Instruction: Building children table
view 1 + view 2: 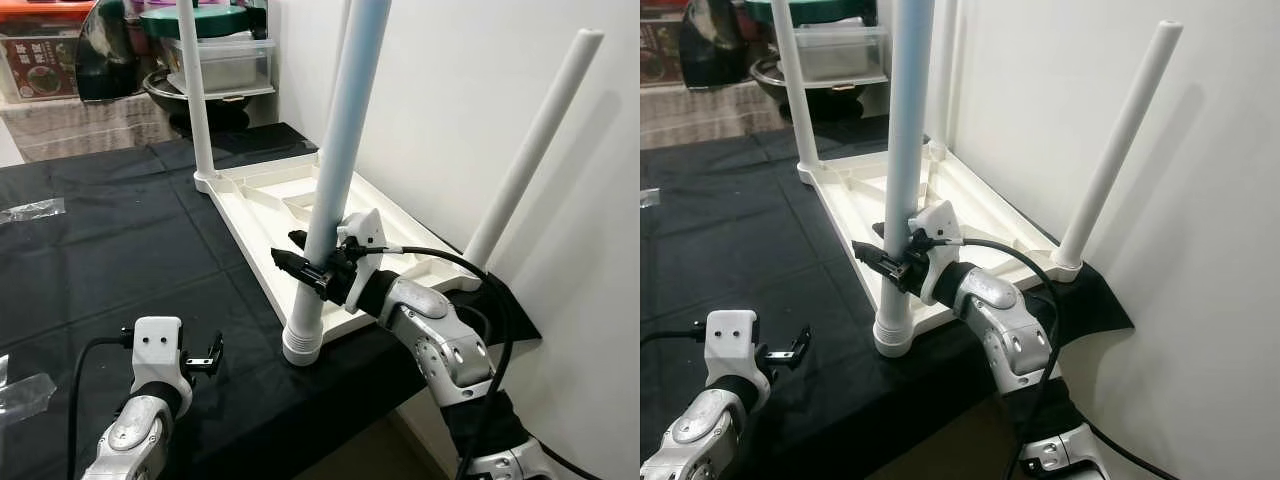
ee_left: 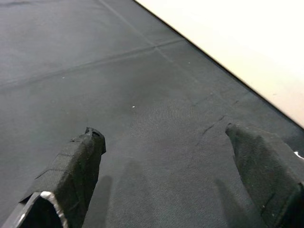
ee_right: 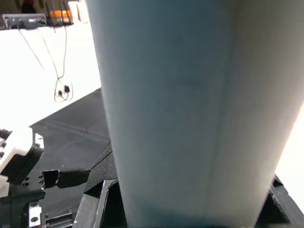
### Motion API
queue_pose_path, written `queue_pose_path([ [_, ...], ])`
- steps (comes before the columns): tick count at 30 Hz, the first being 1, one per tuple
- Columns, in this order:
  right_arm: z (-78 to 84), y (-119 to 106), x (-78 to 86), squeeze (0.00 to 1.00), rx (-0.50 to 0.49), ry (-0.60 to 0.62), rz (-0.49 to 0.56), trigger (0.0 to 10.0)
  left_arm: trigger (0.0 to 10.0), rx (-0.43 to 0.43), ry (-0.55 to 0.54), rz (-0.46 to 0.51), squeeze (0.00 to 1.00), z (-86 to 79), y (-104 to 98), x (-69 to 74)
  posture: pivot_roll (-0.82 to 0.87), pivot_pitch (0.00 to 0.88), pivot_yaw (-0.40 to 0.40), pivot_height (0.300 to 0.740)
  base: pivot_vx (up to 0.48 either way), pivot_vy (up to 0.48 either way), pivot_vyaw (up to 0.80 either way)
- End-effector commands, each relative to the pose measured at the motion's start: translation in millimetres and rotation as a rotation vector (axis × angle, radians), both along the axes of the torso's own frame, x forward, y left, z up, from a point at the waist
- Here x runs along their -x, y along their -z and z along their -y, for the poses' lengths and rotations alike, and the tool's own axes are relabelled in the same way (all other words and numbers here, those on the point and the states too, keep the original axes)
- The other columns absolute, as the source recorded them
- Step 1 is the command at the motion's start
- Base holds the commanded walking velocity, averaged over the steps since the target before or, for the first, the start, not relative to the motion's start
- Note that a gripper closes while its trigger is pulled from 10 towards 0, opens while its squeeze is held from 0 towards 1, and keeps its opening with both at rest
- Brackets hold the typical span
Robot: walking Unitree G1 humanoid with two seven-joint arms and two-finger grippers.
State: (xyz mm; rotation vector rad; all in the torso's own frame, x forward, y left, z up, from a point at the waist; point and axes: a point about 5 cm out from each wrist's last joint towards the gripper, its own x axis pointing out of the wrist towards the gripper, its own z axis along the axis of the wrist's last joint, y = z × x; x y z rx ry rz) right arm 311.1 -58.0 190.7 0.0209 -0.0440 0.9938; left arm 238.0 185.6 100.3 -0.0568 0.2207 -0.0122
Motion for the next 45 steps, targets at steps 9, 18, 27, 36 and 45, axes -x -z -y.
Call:
queue_pose_path([
  [9,2.6,35,1.9,0.00,0.097,0.025,-0.144,10.0,10.0,-0.010,-0.013,-0.008,0.00,-1.6,2,0.3,0.07,0.000,-0.101,0.740,0.000,0.000,0.00],
  [18,1.5,36,6.5,0.00,0.089,0.024,-0.149,10.0,10.0,-0.007,-0.011,-0.010,0.00,-1.2,2,1.0,0.07,0.000,-0.101,0.740,0.000,0.000,0.00],
  [27,2.9,40,1.3,0.00,0.142,0.089,-0.172,10.0,10.0,-0.004,-0.014,-0.009,0.00,-0.9,3,1.1,0.07,0.000,-0.107,0.740,0.000,0.000,0.00],
  [36,33.9,56,-17.2,0.00,0.187,0.693,-0.288,10.0,10.0,-0.008,-0.021,-0.007,0.00,-2.6,3,1.2,0.08,0.000,-0.111,0.740,0.000,0.000,0.00],
  [45,40.3,47,-11.4,0.00,0.151,0.857,-0.264,10.0,10.0,-0.015,-0.024,0.000,0.00,-5.1,2,-1.4,0.08,0.000,-0.107,0.740,0.000,0.000,0.00],
])
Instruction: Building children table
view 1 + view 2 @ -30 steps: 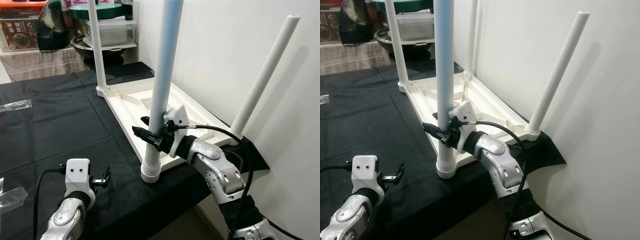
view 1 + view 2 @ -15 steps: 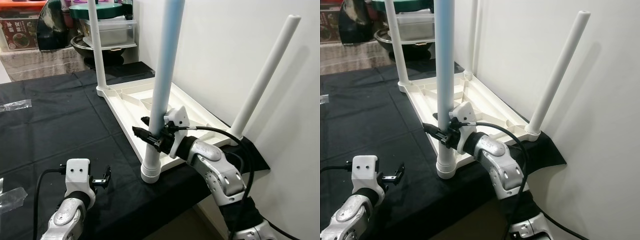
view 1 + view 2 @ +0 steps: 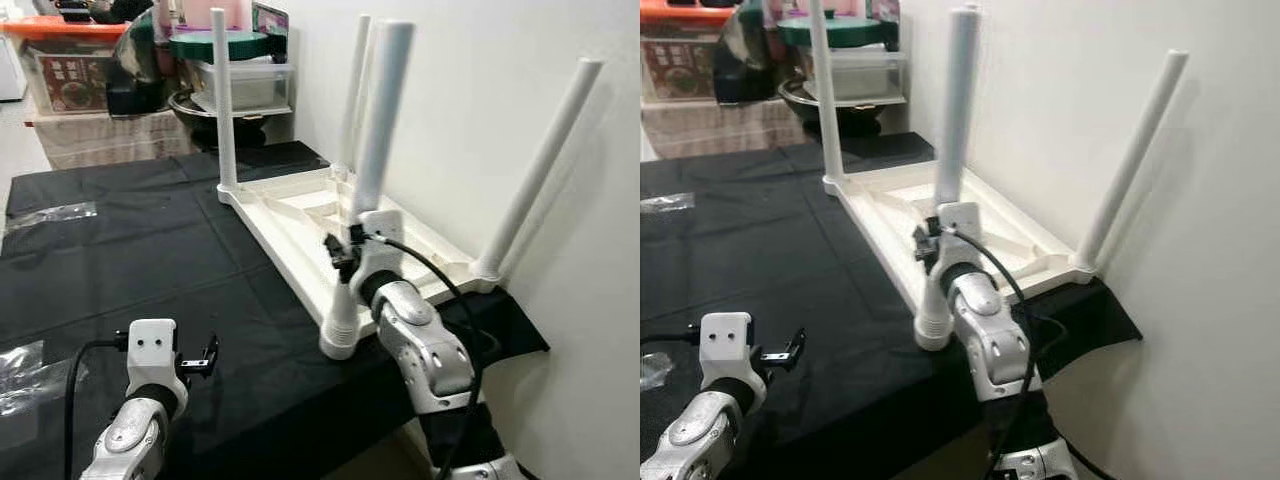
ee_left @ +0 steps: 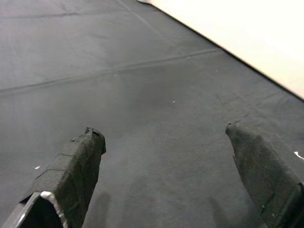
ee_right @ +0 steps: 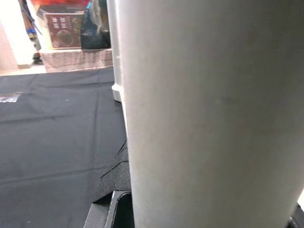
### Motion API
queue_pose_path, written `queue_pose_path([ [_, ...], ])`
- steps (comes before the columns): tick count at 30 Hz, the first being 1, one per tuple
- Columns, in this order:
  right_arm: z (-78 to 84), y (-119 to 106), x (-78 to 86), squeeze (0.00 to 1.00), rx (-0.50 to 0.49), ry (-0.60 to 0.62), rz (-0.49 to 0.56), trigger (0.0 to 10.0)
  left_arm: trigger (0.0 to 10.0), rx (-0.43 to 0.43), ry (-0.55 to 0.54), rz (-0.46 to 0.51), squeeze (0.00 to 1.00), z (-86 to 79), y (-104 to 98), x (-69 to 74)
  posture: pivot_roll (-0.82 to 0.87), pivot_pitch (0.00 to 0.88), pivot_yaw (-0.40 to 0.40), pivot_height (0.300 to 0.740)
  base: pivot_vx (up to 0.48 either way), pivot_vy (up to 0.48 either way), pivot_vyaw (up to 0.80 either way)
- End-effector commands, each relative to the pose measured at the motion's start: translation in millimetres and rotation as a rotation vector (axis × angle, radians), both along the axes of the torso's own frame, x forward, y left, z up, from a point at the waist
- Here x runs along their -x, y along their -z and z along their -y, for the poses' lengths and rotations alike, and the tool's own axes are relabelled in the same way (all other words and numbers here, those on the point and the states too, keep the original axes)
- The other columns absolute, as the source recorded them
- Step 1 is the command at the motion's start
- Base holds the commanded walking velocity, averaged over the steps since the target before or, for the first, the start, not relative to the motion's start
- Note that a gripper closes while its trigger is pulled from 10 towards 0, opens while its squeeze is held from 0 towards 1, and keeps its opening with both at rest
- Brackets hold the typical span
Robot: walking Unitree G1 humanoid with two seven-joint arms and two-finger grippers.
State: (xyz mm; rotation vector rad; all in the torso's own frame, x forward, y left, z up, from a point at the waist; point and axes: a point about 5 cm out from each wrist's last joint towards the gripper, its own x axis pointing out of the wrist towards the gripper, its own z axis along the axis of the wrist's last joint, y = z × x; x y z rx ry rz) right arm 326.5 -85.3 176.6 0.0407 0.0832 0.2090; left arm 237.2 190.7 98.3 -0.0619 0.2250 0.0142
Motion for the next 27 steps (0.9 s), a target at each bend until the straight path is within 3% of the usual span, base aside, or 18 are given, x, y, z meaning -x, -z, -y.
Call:
queue_pose_path([
  [1,13.0,33,4.0,0.00,0.067,0.073,-0.160,10.0,10.0,-0.017,0.002,0.005,0.00,-0.1,0,-2.2,0.08,0.000,-0.107,0.740,0.000,0.000,0.00],
  [11,9.5,34,4.8,0.00,-0.050,0.111,-0.182,10.0,10.0,-0.023,-0.004,0.005,0.00,-1.3,0,-2.5,0.08,0.000,-0.106,0.740,0.000,0.000,0.00],
  [20,16.3,34,1.8,0.00,-0.046,0.166,-0.143,10.0,10.0,-0.025,-0.007,0.007,0.00,-1.1,1,-4.1,0.07,0.000,-0.098,0.740,0.000,0.000,0.00],
  [27,41.7,32,-11.2,0.00,-0.013,0.279,-0.074,10.0,10.0,-0.033,-0.019,0.007,0.00,-3.7,2,-3.1,0.08,0.000,-0.100,0.740,0.000,0.000,0.00],
])
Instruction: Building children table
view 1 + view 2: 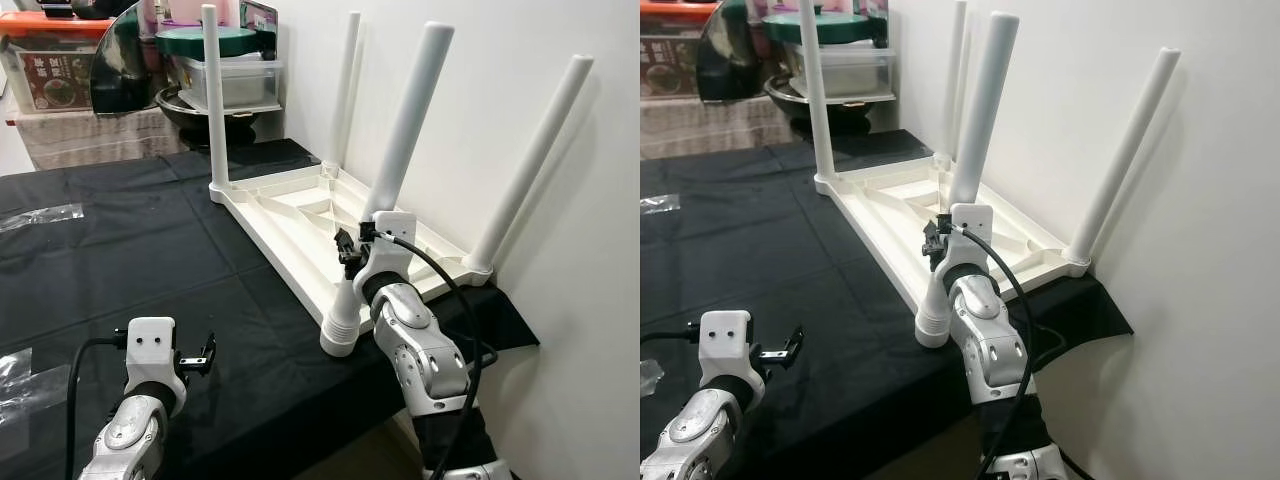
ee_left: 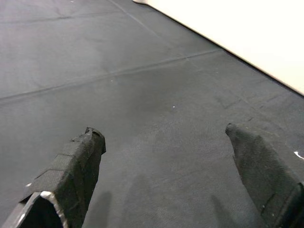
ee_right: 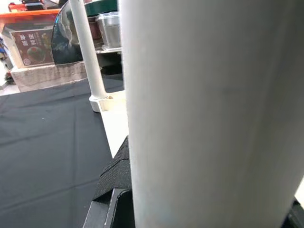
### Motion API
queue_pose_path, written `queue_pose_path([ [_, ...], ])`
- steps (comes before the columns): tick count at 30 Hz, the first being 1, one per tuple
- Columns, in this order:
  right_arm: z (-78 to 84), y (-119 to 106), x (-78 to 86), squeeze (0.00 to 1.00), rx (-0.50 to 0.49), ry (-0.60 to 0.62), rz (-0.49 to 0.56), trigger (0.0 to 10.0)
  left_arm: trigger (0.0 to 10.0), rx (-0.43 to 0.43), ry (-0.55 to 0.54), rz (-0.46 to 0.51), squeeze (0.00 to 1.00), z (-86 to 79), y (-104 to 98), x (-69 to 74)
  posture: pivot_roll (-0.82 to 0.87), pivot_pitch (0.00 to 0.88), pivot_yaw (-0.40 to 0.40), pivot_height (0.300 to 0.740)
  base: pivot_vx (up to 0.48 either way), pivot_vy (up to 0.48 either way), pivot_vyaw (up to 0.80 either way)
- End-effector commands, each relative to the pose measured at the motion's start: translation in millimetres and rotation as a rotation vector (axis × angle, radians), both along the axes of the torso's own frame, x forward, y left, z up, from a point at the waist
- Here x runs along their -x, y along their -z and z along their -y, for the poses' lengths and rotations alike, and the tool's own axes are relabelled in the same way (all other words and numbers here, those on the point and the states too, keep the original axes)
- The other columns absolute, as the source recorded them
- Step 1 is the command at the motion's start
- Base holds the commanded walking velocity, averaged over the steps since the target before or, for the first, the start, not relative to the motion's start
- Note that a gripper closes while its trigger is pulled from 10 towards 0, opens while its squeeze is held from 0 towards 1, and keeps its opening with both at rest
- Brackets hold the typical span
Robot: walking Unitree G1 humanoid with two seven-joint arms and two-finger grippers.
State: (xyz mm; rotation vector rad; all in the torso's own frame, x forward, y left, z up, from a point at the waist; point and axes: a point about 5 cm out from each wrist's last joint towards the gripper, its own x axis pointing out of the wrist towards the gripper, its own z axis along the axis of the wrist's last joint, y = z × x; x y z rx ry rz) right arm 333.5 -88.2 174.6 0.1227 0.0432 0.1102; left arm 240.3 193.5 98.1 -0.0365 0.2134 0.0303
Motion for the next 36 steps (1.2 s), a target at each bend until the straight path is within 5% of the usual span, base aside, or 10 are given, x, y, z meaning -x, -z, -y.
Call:
queue_pose_path([
  [1,45.4,27,-8.9,0.00,0.058,0.202,-0.081,10.0,10.0,-0.008,-0.011,-0.002,0.00,-1.8,1,0.2,0.08,0.000,-0.100,0.740,0.000,0.000,0.00],
  [11,60.3,20,-21.9,0.00,0.074,0.296,-0.014,10.0,10.0,-0.016,-0.025,0.002,0.00,-4.9,0,0.4,0.09,0.000,-0.102,0.740,0.000,0.000,0.00],
  [36,45.5,38,-18.4,0.00,0.070,0.256,-0.063,10.0,10.0,-0.013,-0.023,-0.010,0.00,-2.6,4,1.9,0.08,0.000,-0.103,0.740,0.000,0.000,0.00],
])
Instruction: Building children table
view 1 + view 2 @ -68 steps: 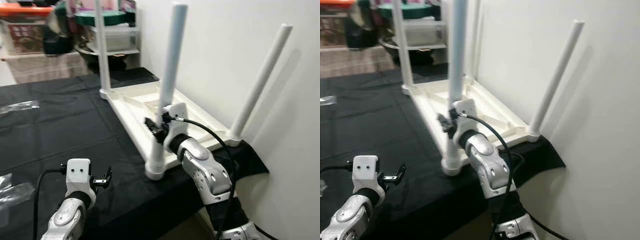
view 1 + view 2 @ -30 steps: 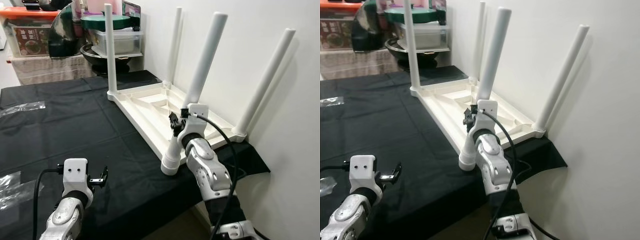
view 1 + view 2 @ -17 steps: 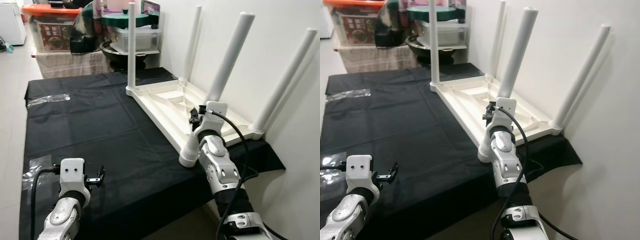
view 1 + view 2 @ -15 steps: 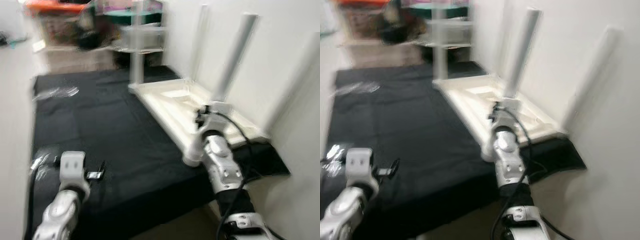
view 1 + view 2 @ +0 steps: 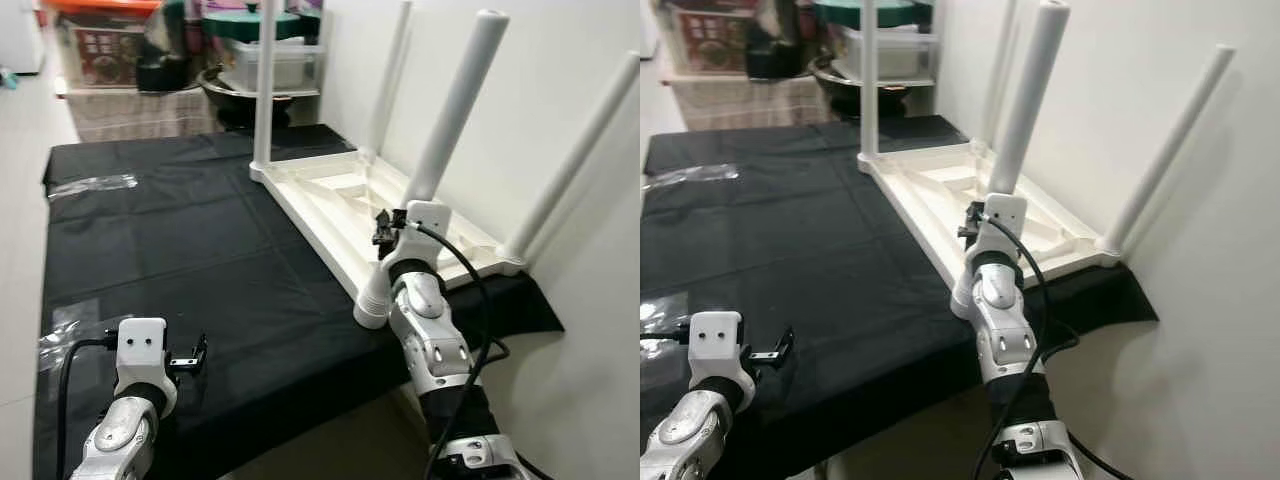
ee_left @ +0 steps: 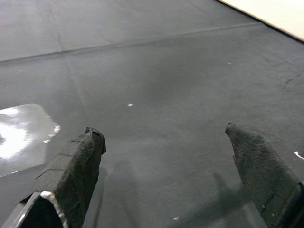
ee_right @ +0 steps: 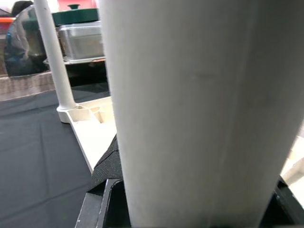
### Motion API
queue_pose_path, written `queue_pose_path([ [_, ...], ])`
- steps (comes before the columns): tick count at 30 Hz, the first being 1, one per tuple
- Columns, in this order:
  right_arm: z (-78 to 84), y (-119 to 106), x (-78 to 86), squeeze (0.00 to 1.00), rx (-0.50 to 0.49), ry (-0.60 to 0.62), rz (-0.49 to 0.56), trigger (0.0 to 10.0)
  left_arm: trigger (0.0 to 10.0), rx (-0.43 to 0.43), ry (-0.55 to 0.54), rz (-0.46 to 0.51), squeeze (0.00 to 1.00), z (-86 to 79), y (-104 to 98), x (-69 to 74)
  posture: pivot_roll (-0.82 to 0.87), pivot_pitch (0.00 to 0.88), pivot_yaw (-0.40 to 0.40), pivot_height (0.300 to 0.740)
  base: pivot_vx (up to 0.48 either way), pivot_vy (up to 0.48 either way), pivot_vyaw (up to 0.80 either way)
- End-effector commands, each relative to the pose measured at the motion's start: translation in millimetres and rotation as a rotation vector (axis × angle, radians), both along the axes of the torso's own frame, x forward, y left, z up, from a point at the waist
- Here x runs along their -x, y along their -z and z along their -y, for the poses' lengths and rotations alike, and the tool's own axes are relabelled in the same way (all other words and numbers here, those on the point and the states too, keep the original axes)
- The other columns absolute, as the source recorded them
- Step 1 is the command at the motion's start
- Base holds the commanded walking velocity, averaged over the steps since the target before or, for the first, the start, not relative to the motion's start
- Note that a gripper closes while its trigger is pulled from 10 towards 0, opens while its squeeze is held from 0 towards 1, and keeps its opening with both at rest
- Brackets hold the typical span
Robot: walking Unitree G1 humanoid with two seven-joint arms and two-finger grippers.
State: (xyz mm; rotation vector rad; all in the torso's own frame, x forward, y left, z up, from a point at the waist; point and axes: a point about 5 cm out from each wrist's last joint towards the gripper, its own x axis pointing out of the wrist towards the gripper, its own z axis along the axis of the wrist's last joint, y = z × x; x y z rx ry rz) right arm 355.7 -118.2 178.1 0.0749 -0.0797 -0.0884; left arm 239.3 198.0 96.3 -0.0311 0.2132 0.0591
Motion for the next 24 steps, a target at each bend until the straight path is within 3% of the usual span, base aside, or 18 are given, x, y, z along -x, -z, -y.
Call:
queue_pose_path([
  [1,15.5,41,3.8,0.00,0.003,0.057,-0.176,10.0,10.0,-0.005,0.005,-0.010,0.00,1.9,2,0.9,0.08,0.000,-0.103,0.740,0.000,0.000,0.00],
  [24,14.3,50,-5.9,0.00,0.005,0.013,-0.267,10.0,10.0,0.001,0.008,-0.009,0.00,3.5,3,0.2,0.08,0.000,-0.113,0.740,0.000,0.000,0.00],
])
